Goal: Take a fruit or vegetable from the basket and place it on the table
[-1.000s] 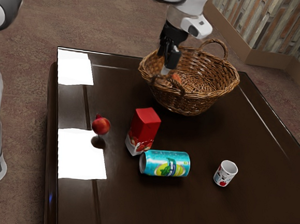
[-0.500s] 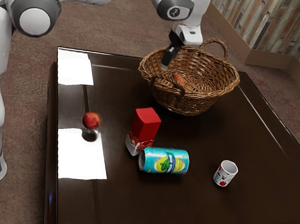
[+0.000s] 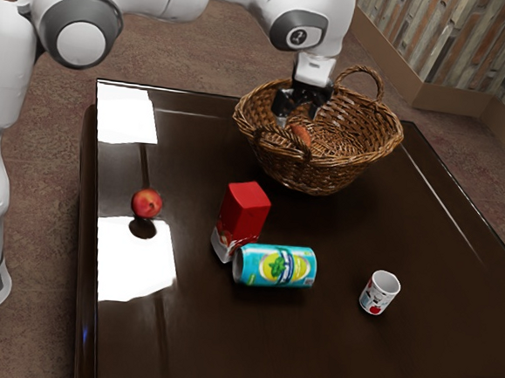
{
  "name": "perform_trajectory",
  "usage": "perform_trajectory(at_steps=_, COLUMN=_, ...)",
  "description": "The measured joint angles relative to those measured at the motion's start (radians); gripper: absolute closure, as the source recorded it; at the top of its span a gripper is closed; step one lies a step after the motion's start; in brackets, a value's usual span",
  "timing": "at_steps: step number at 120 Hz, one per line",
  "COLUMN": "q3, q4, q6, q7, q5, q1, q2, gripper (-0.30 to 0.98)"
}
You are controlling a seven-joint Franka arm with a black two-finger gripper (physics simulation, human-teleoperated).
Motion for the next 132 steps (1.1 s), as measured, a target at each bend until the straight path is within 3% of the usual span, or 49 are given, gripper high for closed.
perform_trajectory(at_steps=20, q3=-0.037, q4=0.084, q6=-0.009, q7=0.117, q5=-0.013, q1=0.040, q2=0.089, gripper=0.00)
perform_trajectory(at_steps=48, q3=-0.045, q4=0.093, q6=-0.044, q7=0.218, q5=-0.046, q1=0.066, q2=0.106, gripper=0.00)
perform_trajectory(at_steps=98, q3=-0.044, q4=0.315, q6=-0.264, q7=0.278, q5=-0.054, q1=0.074, q2=0.209, gripper=0.00)
perform_trajectory(at_steps=132, q3=-0.046, q4=0.395, q6=-0.278, q7=0.295, q5=-0.053, q1=0.070, q2=0.293, gripper=0.00)
